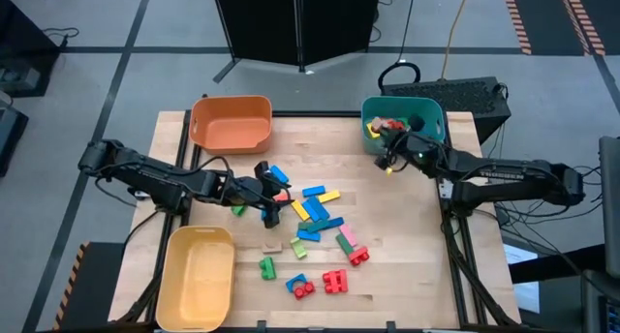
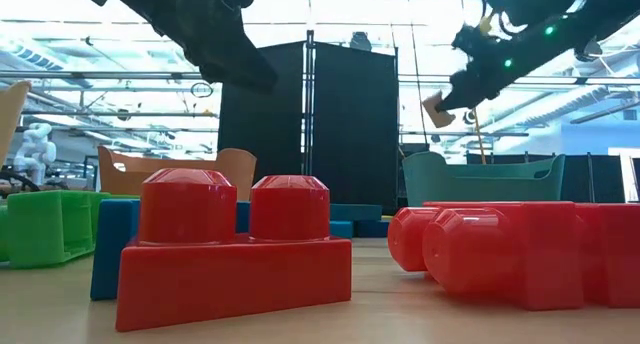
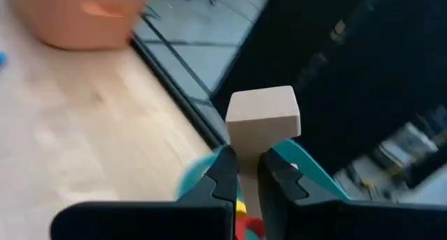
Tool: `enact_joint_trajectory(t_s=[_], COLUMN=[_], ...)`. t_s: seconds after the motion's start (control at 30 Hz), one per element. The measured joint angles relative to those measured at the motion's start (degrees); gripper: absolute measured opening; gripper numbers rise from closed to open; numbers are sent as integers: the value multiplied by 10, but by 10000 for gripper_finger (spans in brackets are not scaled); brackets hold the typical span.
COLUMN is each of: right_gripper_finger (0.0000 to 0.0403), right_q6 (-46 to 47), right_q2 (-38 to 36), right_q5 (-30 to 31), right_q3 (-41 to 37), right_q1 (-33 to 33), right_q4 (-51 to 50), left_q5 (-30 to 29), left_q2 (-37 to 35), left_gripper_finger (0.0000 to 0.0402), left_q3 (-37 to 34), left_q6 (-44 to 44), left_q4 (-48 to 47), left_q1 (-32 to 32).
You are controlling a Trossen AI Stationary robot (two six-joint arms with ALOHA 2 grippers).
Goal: Sort blocks by size
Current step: Put the brown arch block into the blue bin
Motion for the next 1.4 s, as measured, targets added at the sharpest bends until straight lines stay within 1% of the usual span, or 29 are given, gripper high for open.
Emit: enact_joint_trajectory(t_s=[0.13, 0.2, 0.3, 0.4, 0.5, 0.6, 0.7, 0.83, 0.93, 1.07, 1.17, 1.33, 1.4], right_gripper_finger=[18, 18, 18, 18, 18, 18, 18, 18, 18, 18, 23, 50, 59], right_q6=[44, 61, 76, 78, 78, 78, 78, 90, 90, 87, 86, 90, 97], right_q2=[21, 30, 48, 61, 82, 98, 113, 129, 136, 139, 139, 139, 139], right_q5=[-5, -3, -9, -37, -82, -117, -158, -227, -261, -263, -263, -263, -263], right_q3=[-3, 1, -2, 0, 0, -1, -1, -1, -1, -1, -1, -1, -1], right_q1=[-44, -66, -91, -119, -149, -185, -220, -257, -273, -282, -283, -283, -283], right_q4=[-54, -48, -66, -55, -55, -51, -54, -54, -53, -54, -56, -63, -63], left_q5=[-6, -10, -11, -10, 21, 52, 83, 135, 150, 155, 156, 154, 142], left_q2=[0, 0, 0, 0, 0, 0, 0, 0, 2, 2, 2, 2, 2], left_gripper_finger=[203, 203, 203, 203, 203, 202, 202, 202, 202, 202, 203, 203, 203], left_q3=[0, 0, 0, -20, -54, -85, -100, -107, -108, -108, -108, -108, -108], left_q6=[15, 27, 42, 62, 91, 106, 107, 118, 123, 146, 146, 146, 146], left_q4=[-5, -6, -10, 34, 101, 157, 175, 189, 205, 233, 264, 312, 335], left_q1=[7, 10, 12, 23, 46, 85, 126, 172, 198, 224, 240, 252, 257])
